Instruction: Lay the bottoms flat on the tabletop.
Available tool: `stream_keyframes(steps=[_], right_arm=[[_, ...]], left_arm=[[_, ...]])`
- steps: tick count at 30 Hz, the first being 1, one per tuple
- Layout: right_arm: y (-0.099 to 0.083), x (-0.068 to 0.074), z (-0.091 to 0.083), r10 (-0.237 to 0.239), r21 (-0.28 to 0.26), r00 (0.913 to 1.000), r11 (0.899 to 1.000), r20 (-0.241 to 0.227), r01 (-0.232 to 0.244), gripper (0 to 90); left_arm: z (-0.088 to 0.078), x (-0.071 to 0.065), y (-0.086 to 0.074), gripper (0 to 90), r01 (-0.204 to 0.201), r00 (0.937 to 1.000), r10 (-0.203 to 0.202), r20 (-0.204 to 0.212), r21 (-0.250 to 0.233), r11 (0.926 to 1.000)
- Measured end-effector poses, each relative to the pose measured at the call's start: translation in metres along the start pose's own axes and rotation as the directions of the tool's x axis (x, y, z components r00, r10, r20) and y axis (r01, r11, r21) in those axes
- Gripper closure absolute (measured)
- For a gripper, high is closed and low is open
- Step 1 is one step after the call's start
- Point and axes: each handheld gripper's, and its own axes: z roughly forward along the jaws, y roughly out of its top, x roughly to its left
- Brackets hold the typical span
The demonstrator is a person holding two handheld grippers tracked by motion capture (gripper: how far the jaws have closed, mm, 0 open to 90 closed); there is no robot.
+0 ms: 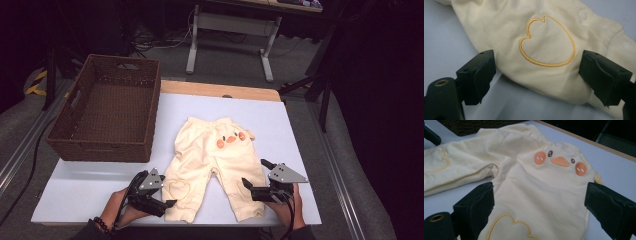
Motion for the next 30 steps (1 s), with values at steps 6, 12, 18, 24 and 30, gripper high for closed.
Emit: stream_keyframes(steps=[6, 12, 18, 24, 30], right_arm=[[-0.0020, -0.0039, 0.0014, 0.030, 0.014, 0.9992, 0.999, 0.027, -0.030, 10.7], [-0.0039, -0.0039, 0.0050, 0.031, 0.038, 0.9993, 0.999, 0.019, -0.031, 11.0], [-0.0046, -0.0028, 0.0065, 0.017, 0.044, 0.9998, 0.999, 0.013, -0.018, 10.9], [-0.0051, -0.0033, 0.0061, 0.023, 0.045, 0.9997, 0.999, 0.011, -0.023, 11.2], [-0.0051, -0.0040, 0.0041, 0.036, 0.018, 0.9994, 0.999, 0.002, -0.036, 12.4]], left_arm=[[0.0051, -0.0015, 0.0032, 23.5, 0.025, 0.9997, -0.025, 0.001, 0.049, 0.9985], [0.0032, -0.0017, 0.0046, 34.6, 0.034, 0.9994, -0.035, 0.003, 0.057, 0.9978], [0.0014, -0.0012, 0.0043, 56.4, 0.027, 0.9991, -0.029, 0.032, 0.051, 0.9983], [0.0005, -0.0026, 0.0044, 78.1, -0.006, 0.9982, 0.003, 0.060, 0.048, 0.9988], [-0.0009, -0.0022, 0.0039, 80.4, -0.029, 0.9988, 0.026, 0.042, 0.054, 0.9981]])
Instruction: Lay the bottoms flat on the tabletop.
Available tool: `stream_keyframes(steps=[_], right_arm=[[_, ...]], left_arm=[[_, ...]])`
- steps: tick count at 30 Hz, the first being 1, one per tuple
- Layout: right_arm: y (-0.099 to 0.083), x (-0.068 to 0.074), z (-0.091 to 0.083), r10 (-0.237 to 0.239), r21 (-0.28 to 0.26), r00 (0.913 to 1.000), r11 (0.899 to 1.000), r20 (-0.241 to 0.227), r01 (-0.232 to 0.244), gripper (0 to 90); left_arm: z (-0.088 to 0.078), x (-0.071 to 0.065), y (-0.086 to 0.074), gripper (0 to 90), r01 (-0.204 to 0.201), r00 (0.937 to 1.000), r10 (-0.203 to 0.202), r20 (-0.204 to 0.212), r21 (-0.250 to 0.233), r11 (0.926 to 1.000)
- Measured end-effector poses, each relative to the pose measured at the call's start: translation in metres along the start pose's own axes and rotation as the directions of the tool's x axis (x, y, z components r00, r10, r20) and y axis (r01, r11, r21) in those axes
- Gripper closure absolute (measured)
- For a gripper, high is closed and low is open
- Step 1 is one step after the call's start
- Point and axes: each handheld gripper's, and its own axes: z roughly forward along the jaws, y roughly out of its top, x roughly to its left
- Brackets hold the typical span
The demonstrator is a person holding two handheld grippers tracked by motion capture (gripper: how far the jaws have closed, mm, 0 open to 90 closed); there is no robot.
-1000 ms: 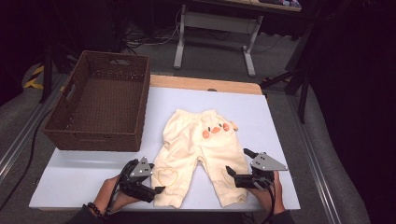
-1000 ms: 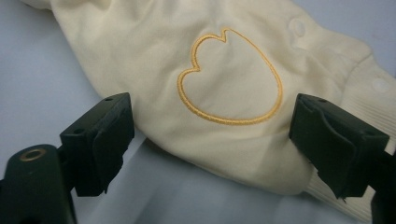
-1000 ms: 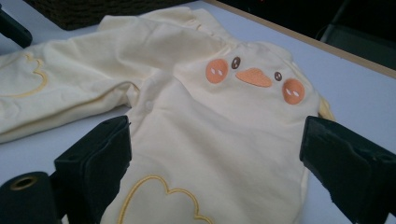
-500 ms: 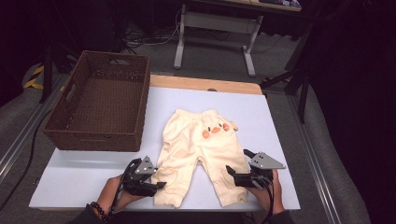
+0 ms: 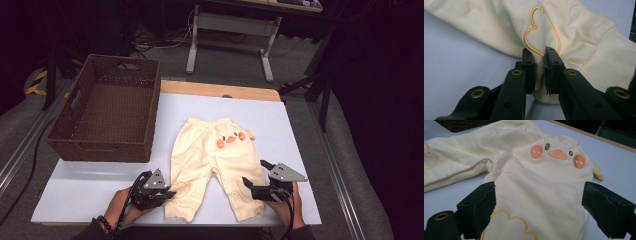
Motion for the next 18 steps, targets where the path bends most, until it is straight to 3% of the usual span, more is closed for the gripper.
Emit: stream_keyframes(steps=[5, 14, 18], right_arm=[[0.000, -0.001, 0.000, 0.008, 0.001, 0.9999, 1.000, 0.011, -0.008, 11.3], [-0.001, -0.004, -0.002, 0.022, -0.004, 0.9996, 1.000, 0.017, -0.022, 11.4], [-0.001, -0.004, -0.002, 0.031, -0.012, 0.9994, 0.999, 0.016, -0.031, 11.7]], left_arm=[[-0.003, 0.003, -0.001, 81.2, -0.016, 0.9996, 0.016, -0.023, 0.013, 0.9998], [-0.014, 0.021, -0.007, 81.8, -0.055, 0.9964, 0.058, -0.062, 0.042, 0.9976], [-0.017, 0.025, -0.012, 81.7, -0.041, 0.9982, 0.043, -0.043, 0.033, 0.9986]])
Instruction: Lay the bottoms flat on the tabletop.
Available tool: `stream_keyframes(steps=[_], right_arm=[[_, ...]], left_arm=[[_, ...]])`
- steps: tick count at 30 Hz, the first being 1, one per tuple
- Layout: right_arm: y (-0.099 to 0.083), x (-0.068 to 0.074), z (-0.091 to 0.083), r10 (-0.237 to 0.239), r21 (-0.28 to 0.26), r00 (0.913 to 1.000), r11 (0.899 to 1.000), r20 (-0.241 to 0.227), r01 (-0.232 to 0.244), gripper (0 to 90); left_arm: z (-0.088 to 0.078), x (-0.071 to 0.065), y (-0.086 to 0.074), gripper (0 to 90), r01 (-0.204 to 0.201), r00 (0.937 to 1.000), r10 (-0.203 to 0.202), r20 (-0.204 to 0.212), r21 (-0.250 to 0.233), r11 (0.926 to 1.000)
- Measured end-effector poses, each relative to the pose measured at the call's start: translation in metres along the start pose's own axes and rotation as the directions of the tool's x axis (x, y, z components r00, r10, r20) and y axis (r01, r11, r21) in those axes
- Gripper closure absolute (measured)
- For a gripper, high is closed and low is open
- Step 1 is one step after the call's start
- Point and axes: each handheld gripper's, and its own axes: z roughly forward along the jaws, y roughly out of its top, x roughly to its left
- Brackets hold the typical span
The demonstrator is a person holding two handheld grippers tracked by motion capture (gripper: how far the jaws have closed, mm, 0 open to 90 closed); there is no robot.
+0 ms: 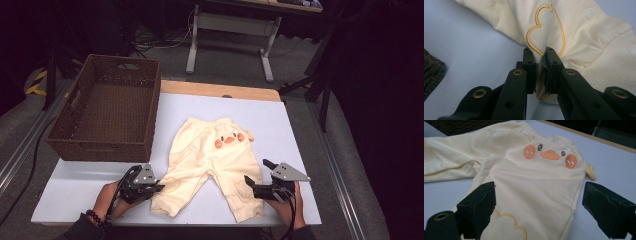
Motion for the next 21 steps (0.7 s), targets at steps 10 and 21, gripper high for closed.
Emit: stream_keyframes(steps=[10, 21], right_arm=[[0.002, 0.001, 0.001, 0.011, 0.005, 0.9999, 1.000, -0.009, -0.011, 10.4], [0.014, 0.006, 0.006, 0.012, -0.014, 0.9992, 1.000, -0.039, -0.012, 11.6]], left_arm=[[-0.004, 0.002, -0.006, 81.3, 0.007, 0.9999, -0.007, -0.007, -0.015, 0.9999], [-0.008, 0.007, -0.012, 80.9, -0.003, 1.0000, 0.003, 0.002, -0.010, 0.9999]])
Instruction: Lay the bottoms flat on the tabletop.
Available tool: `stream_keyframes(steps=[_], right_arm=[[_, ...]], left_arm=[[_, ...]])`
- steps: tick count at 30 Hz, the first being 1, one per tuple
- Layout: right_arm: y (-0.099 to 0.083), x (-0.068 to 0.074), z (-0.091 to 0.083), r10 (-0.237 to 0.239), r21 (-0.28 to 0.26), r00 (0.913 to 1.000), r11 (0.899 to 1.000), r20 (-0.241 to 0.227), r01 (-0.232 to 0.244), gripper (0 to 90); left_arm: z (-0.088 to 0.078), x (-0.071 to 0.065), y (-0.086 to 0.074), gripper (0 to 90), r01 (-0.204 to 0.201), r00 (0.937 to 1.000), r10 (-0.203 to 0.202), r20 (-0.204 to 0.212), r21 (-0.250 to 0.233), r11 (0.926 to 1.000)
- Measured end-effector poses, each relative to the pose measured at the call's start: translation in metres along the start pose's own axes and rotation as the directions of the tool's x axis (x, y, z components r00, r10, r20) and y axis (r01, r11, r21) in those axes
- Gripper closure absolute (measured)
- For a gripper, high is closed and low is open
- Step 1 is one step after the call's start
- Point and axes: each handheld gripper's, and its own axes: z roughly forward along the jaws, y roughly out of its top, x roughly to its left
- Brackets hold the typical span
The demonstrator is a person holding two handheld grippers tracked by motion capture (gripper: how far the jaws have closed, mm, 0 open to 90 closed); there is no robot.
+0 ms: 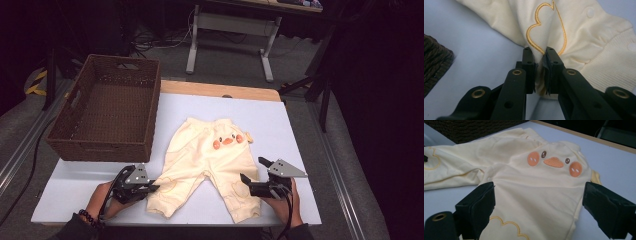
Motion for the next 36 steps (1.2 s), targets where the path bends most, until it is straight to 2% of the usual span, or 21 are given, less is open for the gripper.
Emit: stream_keyframes(steps=[12, 17, 23, 26, 30, 32, 34, 36], right_arm=[[0.028, 0.015, 0.012, -0.034, -0.045, 0.9988, 0.998, -0.035, 0.033, 13.5], [0.041, 0.020, 0.021, -0.048, -0.057, 0.9982, 0.997, -0.036, 0.046, 13.6], [0.063, 0.017, 0.032, -0.002, -0.084, 0.9980, 0.996, -0.063, -0.003, 14.2], [0.077, 0.015, 0.043, 0.025, -0.082, 0.9971, 0.996, -0.073, -0.031, 14.3], [0.094, 0.020, 0.064, 0.018, -0.049, 0.9959, 0.999, -0.089, -0.023, 14.5], [0.100, 0.023, 0.078, 0.025, -0.027, 0.9951, 0.999, -0.096, -0.027, 14.9], [0.105, 0.027, 0.093, 0.064, -0.008, 0.9900, 0.998, -0.125, -0.066, 15.9], [0.112, 0.032, 0.110, 0.069, 0.021, 0.9904, 0.998, -0.120, -0.067, 17.3]], left_arm=[[0.002, 0.002, 0.000, 81.0, 0.000, 1.0000, 0.000, 0.001, -0.011, 0.9999], [0.002, 0.002, -0.002, 81.0, 0.016, 0.9996, -0.015, 0.022, -0.022, 0.9996], [0.003, 0.003, -0.002, 81.0, 0.013, 0.9997, -0.012, 0.022, -0.027, 0.9995], [0.003, 0.004, -0.002, 81.0, 0.020, 0.9995, -0.019, 0.024, -0.028, 0.9994], [0.003, 0.003, -0.002, 81.2, 0.036, 0.9989, -0.035, 0.032, -0.030, 0.9989], [0.003, 0.002, -0.001, 81.3, 0.039, 0.9987, -0.038, 0.034, -0.026, 0.9989], [0.004, 0.001, -0.001, 81.3, 0.031, 0.9991, -0.030, 0.029, -0.032, 0.9990], [0.004, 0.000, 0.000, 81.3, 0.030, 0.9990, -0.029, 0.034, -0.031, 0.9990]])
